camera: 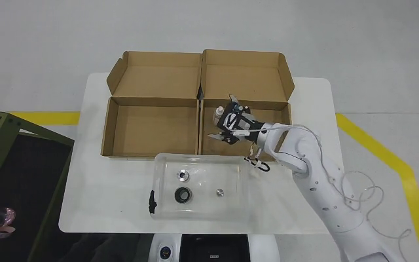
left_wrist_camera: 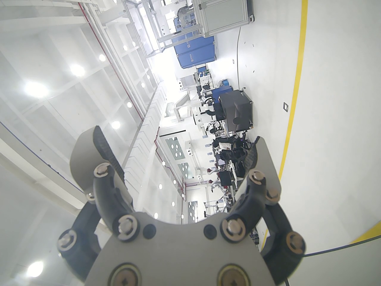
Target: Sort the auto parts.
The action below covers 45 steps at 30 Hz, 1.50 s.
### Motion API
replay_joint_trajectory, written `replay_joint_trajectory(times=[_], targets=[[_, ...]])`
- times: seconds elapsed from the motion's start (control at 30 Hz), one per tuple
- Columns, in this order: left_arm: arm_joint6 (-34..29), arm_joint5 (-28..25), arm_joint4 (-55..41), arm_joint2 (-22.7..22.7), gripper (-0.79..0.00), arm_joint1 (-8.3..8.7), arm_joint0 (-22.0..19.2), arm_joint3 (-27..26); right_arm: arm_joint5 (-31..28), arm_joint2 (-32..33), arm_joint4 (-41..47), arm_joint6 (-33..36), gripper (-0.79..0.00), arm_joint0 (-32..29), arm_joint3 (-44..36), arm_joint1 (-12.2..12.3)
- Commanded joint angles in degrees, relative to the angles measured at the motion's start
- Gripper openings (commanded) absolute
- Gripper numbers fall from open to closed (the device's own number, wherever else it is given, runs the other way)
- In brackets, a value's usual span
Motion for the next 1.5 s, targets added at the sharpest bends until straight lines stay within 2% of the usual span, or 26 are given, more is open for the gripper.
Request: replay_joint_trajectory(times=[0.0,0.1,0.33,0.77,1.0,1.47], targets=[[0.0,0.0,0.0,0.0,0.0,0.0,0.0,0.0,-1.46,0.59,1.02,3.25,0.0,-1.46,-2.54,0.36],[0.0,0.0,0.0,0.0,0.0,0.0,0.0,0.0,-2.49,1.87,2.02,7.2,0.0,-3.25,-5.56,0.89],[0.0,0.0,0.0,0.0,0.0,0.0,0.0,0.0,-7.12,2.29,1.01,11.32,0.0,-8.34,-12.15,2.01],[0.0,0.0,0.0,0.0,0.0,0.0,0.0,0.0,-11.95,-0.49,-6.73,10.1,0.0,-16.76,-19.12,3.43],[0.0,0.0,0.0,0.0,0.0,0.0,0.0,0.0,-14.53,-2.94,-8.52,11.7,0.0,-18.5,-19.24,3.9],[0.0,0.0,0.0,0.0,0.0,0.0,0.0,0.0,-12.68,-7.45,-13.27,16.72,0.0,-18.31,-19.41,4.07]])
